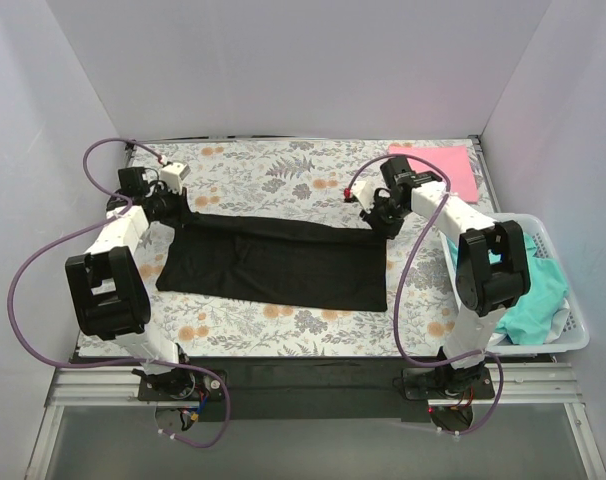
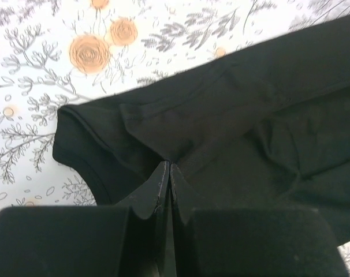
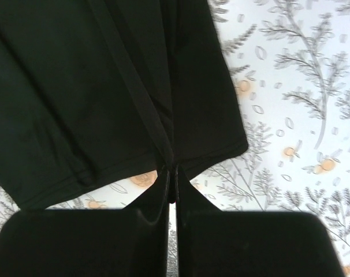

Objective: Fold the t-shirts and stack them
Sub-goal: Fold the tshirt

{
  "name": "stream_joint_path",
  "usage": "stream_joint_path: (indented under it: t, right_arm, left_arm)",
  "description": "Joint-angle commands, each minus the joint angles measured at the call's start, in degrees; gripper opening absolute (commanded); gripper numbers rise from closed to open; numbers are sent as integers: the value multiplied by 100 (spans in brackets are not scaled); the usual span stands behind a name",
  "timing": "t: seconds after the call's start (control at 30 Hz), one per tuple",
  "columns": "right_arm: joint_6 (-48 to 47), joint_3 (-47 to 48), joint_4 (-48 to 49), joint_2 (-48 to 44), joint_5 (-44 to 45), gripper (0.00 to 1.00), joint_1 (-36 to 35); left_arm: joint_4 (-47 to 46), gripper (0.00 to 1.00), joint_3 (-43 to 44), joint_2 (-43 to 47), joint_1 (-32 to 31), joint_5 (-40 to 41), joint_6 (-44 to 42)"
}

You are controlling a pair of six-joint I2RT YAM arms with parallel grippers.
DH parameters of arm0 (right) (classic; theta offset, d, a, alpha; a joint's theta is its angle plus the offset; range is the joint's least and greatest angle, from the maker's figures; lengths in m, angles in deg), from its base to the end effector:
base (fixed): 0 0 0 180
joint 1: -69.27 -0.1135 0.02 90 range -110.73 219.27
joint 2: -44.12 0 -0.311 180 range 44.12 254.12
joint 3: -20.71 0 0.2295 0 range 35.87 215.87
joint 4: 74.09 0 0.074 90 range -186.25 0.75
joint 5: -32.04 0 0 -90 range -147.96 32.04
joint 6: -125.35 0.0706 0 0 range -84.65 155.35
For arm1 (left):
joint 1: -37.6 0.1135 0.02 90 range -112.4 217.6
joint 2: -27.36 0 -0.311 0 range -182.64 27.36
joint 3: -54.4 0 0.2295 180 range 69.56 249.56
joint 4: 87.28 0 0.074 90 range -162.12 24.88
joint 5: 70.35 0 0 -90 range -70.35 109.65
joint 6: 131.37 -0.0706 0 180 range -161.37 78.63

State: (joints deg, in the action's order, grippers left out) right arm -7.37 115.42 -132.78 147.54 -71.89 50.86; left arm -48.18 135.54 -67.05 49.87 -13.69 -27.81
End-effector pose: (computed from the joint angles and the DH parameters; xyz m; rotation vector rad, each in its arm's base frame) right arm 0.3493 0.1342 0.2497 -1.4292 2.2905 0.2088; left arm 0.3488 0.0361 0.2656 -0.2977 2.3940 -0.7278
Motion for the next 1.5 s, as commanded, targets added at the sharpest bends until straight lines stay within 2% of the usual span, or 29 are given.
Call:
stream_joint_path:
  t: [0.0,0.47,0.73,0.97,1.47]
  right_arm:
    - [-79,-176,2,-208,-127,1,-118]
    - [-123,-590,213,188,57,1,-145]
    - [-114,78,161,127,374,1,-145]
    - [-114,123,73,-102,339,1,-101]
    - [-404,-625,72,29,347,1,-215]
  left_arm:
    - [23,0,-181,230,47,258,-354]
    - [-4,0,-577,-209,56,627,-434]
    - [268,0,195,-324,65,531,-73]
    - [602,0,565,-192,135,408,-73]
    - [603,0,-111,-420,170,390,-389]
